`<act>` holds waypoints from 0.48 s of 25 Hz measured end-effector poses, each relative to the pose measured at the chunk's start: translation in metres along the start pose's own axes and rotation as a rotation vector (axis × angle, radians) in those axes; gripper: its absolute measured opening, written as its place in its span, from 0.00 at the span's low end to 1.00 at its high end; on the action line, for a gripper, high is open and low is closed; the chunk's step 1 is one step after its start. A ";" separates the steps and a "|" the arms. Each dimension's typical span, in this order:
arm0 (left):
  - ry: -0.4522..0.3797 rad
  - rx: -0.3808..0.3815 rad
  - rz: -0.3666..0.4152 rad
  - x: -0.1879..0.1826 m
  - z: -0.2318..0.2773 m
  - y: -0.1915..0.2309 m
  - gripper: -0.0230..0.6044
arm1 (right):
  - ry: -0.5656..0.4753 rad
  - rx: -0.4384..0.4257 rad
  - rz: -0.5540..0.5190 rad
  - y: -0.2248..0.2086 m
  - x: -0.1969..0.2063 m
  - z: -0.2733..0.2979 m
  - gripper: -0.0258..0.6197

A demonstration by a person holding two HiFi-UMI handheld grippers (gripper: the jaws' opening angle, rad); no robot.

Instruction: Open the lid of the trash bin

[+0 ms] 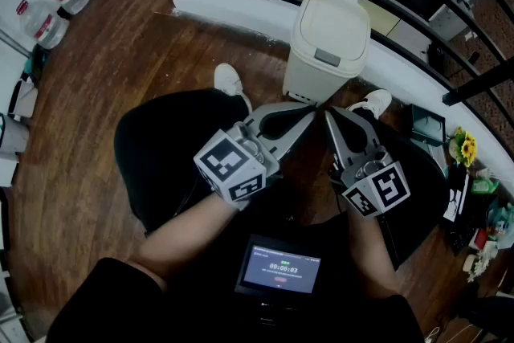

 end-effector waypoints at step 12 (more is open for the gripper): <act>0.103 -0.096 0.182 0.034 0.049 0.048 0.10 | -0.006 -0.004 0.027 -0.069 0.031 0.026 0.05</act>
Point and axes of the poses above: the fingertips, and each gripper's own axes: z forward along the fingers, y to its left, x out of its underside, the point moved 3 cm from there along -z, backward along the fingers, and after that the axes turned 2 degrees about -x, right-handed, at the moved point
